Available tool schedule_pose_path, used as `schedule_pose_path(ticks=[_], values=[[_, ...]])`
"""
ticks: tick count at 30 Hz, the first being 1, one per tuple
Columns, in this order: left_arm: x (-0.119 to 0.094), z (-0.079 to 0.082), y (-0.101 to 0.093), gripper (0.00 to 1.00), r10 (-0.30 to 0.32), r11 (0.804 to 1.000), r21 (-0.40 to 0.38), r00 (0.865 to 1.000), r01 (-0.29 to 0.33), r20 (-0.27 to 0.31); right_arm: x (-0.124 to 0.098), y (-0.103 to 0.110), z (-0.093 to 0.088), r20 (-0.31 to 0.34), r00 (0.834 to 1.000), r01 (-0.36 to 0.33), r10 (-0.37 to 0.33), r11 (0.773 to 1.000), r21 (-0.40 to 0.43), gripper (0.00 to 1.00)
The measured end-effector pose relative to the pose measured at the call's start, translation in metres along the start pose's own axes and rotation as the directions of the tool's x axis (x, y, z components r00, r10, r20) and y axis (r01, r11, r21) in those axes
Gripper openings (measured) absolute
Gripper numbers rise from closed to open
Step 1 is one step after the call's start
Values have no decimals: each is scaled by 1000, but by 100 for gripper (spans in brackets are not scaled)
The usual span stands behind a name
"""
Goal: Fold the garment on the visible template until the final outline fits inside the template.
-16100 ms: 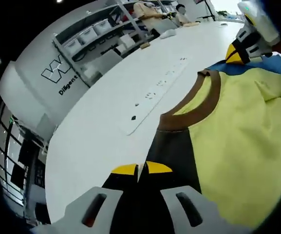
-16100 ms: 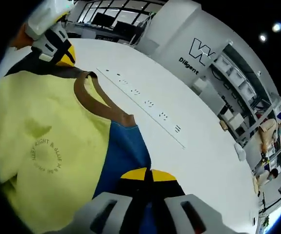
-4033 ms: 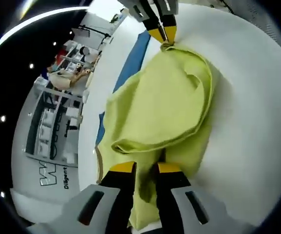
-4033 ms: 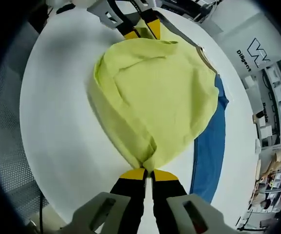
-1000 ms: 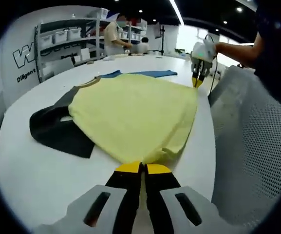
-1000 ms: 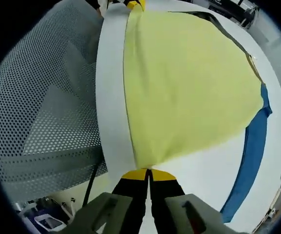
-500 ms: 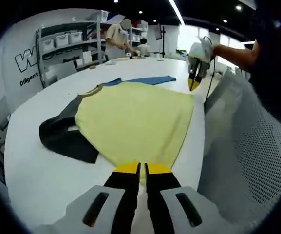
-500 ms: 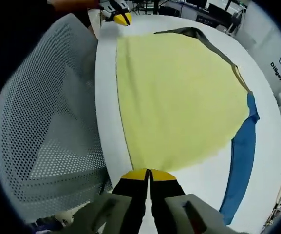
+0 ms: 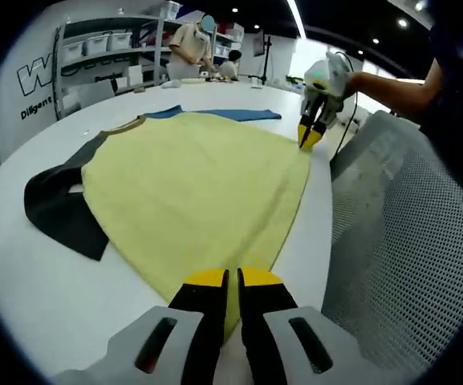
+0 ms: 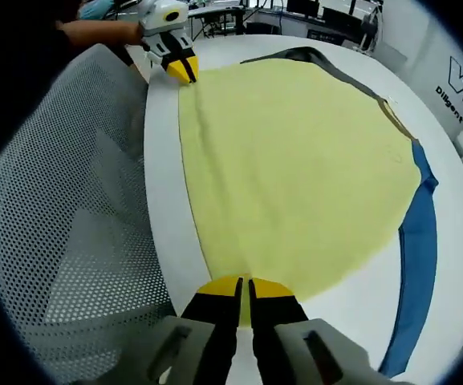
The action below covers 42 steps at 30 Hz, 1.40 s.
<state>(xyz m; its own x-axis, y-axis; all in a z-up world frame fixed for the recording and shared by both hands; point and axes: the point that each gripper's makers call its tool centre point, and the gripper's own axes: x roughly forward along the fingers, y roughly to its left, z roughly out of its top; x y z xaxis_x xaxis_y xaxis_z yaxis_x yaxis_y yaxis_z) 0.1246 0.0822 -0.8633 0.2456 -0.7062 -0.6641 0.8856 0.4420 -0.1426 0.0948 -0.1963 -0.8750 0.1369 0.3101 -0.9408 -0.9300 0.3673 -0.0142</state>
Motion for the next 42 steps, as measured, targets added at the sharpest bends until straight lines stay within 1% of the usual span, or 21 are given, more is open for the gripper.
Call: schedule_pose_path(ticks=[1,2,5,6,8,10,13,14,18,25,28,30,32,33,34,35,36,37,39,40,42], values=[[-2,2,1,1,4,1000,-7,1000,-4,26,-3,-1,4,22,1000,3,-3,1000,-5,0],[-3,1,1,0,4,999,-46,1000,-3,25,-3,-1,2,12,1000,4,-4,1000,13,0],[-4,-1,-5,0,-14,995,-97,1000,15,12,-5,1,-1,-5,1000,-14,14,999,34,0],[-5,-1,-6,0,-10,996,-84,1000,11,8,-6,5,-6,-39,998,-40,41,999,35,0],[-6,-5,-16,0,-44,996,-81,999,42,-23,-6,9,-7,-52,997,-59,60,998,30,0],[-7,-6,-19,0,-45,997,-67,999,43,-30,-6,9,-7,-60,996,-58,59,998,28,0],[-10,-11,-23,0,-65,994,-89,996,60,-59,-6,14,-8,-73,994,-81,83,996,31,0],[-11,-12,-25,0,-67,995,-78,996,62,-65,-7,20,-11,-88,990,-107,110,993,39,0],[-12,-15,-30,0,-92,992,-97,993,85,-75,-7,21,-11,-97,990,-103,106,994,35,0],[-11,-17,-27,0,-83,992,-96,995,78,-48,-6,21,-11,-117,988,-99,100,995,12,0],[-17,-13,-26,0,-72,994,-84,996,68,-51,-6,21,-11,-111,990,-91,92,996,15,0],[-21,1,-22,0,-46,995,-90,999,46,5,-6,21,-11,-104,991,-88,89,996,19,0],[-25,22,-17,0,-24,994,-107,996,34,90,-7,20,-8,-81,994,-75,76,997,18,0],[-29,39,-13,0,4,995,-101,989,11,146,-10,15,-4,-51,997,-48,50,998,44,0],[-31,49,-7,0,32,995,-100,983,-14,183,-13,10,1,-23,999,-32,34,998,59,0],[-35,65,0,0,75,992,-118,968,-47,241,-19,4,8,17,1000,-18,17,997,76,0],[-37,78,3,0,88,990,-133,952,-50,294,-24,-3,15,49,999,3,-7,997,82,0],[-39,94,10,0,117,984,-169,929,-60,350,-31,-14,25,93,995,34,-42,995,92,0],[-42,109,21,0,174,974,-204,898,-97,403,-39,-29,35,127,988,77,-90,992,104,0],[-42,116,26,0,198,970,-217,883,-113,425,-44,-39,42,147,980,117,-132,988,104,0],[-41,121,34,0,247,963,-210,873,-171,421,-51,-53,54,182,964,176,-193,979,107,0]])
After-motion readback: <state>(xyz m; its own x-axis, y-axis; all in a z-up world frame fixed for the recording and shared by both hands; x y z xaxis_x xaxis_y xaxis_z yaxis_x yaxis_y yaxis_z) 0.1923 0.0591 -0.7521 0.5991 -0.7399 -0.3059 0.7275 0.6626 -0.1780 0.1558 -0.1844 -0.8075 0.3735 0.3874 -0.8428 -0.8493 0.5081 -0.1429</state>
